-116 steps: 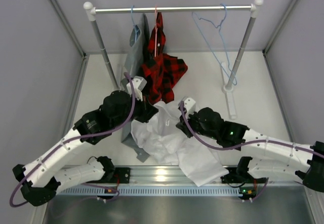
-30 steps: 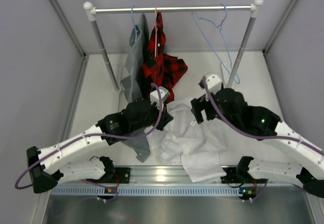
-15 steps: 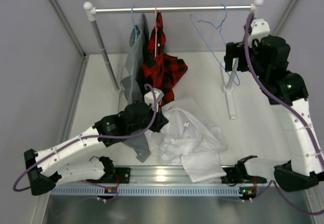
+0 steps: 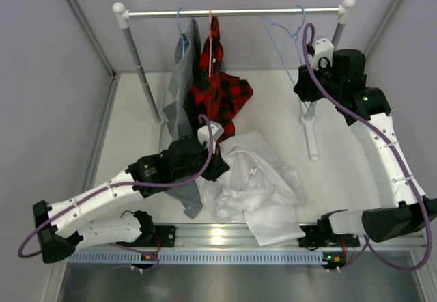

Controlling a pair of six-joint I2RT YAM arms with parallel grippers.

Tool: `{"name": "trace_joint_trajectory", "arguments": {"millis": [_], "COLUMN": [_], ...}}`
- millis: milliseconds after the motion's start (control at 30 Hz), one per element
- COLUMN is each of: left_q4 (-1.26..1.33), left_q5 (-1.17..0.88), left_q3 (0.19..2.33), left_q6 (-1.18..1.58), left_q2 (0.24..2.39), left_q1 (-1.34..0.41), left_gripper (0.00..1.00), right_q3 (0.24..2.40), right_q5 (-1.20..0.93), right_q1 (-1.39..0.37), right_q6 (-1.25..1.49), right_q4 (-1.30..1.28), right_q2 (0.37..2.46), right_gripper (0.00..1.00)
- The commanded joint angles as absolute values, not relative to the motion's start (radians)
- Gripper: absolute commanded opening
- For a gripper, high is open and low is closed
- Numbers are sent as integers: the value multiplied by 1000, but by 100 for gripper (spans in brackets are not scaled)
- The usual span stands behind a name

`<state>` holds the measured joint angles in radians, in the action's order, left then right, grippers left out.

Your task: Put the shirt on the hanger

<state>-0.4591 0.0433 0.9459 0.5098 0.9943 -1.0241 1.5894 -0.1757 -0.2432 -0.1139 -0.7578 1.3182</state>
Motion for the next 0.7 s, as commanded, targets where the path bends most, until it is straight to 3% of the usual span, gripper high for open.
{"name": "trace_joint_trajectory", "arguments": {"millis": [0,200,667], "left_q4": [-457,-462,-460], "left_q5": [21,18,38], "left_q3": [956,963,959], "left_q6": [500,499,506], "left_q2": [1008,1017,1012], "left_q1": [-1025,-1026,-1026], "left_gripper": [0,0,0], "right_q3": [1578,1554,1615], "right_q5": [-213,-219,-173], "right_q1": [-229,-230,-236], "right_q6": [-117,-80,97], "right_q4": [-661,-617,-561], "right_q2": [1301,1286,1243], "right_gripper": [25,2,0]}}
